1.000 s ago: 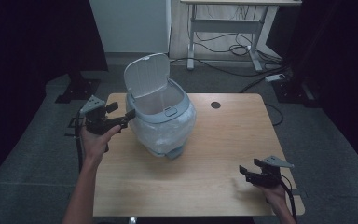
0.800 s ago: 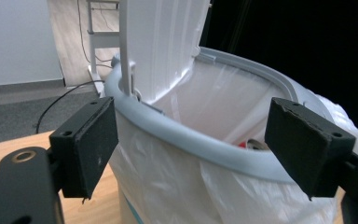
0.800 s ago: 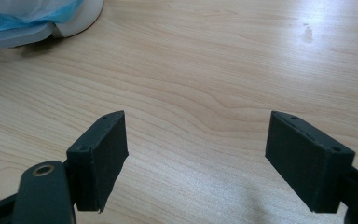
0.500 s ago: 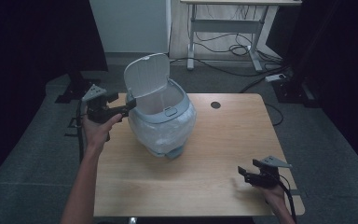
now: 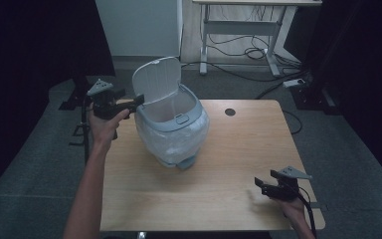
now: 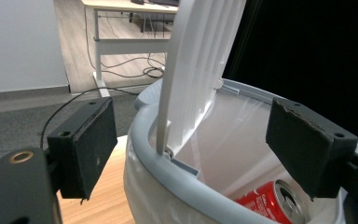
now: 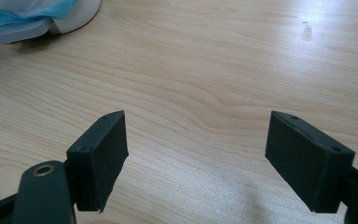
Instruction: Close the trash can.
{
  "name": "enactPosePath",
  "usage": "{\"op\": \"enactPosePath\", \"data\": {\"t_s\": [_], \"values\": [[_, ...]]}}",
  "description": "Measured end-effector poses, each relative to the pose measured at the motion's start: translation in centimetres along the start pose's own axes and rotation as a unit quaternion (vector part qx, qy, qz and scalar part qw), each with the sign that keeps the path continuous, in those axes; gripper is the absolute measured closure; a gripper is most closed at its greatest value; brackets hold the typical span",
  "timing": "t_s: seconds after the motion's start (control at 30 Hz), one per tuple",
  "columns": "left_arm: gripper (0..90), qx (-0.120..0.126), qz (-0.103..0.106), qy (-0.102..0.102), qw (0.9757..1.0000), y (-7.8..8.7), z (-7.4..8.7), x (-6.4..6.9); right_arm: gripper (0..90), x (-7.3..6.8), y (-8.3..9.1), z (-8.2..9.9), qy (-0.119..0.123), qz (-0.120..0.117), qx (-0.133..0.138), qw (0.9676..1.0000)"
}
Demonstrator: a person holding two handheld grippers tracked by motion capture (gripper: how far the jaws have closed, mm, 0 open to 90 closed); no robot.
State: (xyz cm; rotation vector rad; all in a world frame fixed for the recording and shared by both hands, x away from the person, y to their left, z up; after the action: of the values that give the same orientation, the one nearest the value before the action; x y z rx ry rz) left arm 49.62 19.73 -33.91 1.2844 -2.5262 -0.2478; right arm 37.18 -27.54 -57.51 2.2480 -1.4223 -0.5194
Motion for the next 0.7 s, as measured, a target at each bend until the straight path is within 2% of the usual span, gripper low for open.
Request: {"op": "enactPosePath", "data": {"t_s": [0.07, 0.17, 0.3, 0.4, 0.5, 0.6, 0.67, 0.7], "values": [[16.3, 0.002, 0.008, 0.007, 0.9999, -0.3, -0.4, -0.1, 20.4, 0.0, 0.0, 0.0, 0.000, 0.000, -0.001, 1.0000], [16.5, 0.002, 0.012, 0.001, 0.9999, -0.9, -0.9, -0.3, 20.5, 0.1, 0.1, 0.1, -0.001, 0.001, -0.002, 1.0000], [16.5, 0.002, 0.028, -0.003, 0.9996, -1.9, -1.8, -0.1, 20.8, 0.6, 0.3, 0.0, -0.007, 0.003, 0.001, 1.0000], [16.7, -0.004, 0.034, -0.001, 0.9994, -2.2, -2.0, -0.1, 20.8, 0.8, 0.3, 0.1, -0.010, 0.005, 0.000, 0.9999], [17.6, 0.001, 0.058, 0.010, 0.9983, -2.2, -2.4, 0.4, 21.2, 0.9, 0.5, 0.1, -0.013, 0.005, 0.001, 0.9999], [17.7, 0.005, 0.088, 0.008, 0.9960, -2.1, -2.5, 1.5, 21.3, 0.9, 0.6, 0.0, -0.014, 0.004, 0.003, 0.9999], [16.7, 0.001, 0.093, 0.007, 0.9956, -1.9, -2.4, 2.1, 21.3, 0.9, 0.6, 0.0, -0.015, 0.004, 0.003, 0.9999], [16.5, 0.001, 0.110, 0.015, 0.9938, -1.6, -2.2, 2.7, 21.3, 0.8, 0.6, 0.0, -0.015, 0.003, 0.002, 0.9999]]}}
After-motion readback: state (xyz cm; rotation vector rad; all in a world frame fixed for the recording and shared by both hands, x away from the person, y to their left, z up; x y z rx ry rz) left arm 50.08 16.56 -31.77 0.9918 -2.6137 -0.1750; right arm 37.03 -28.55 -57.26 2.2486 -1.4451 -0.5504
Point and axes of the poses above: each handheld gripper's, and its own axes: y roughly backward along the jaws, z roughly out of its underside, x roughly to its right, the point moved 8 cm from there along -y, roughly forward along the jaws, and after that the axes turned 3 degrees about z, right-handed, at the moved point
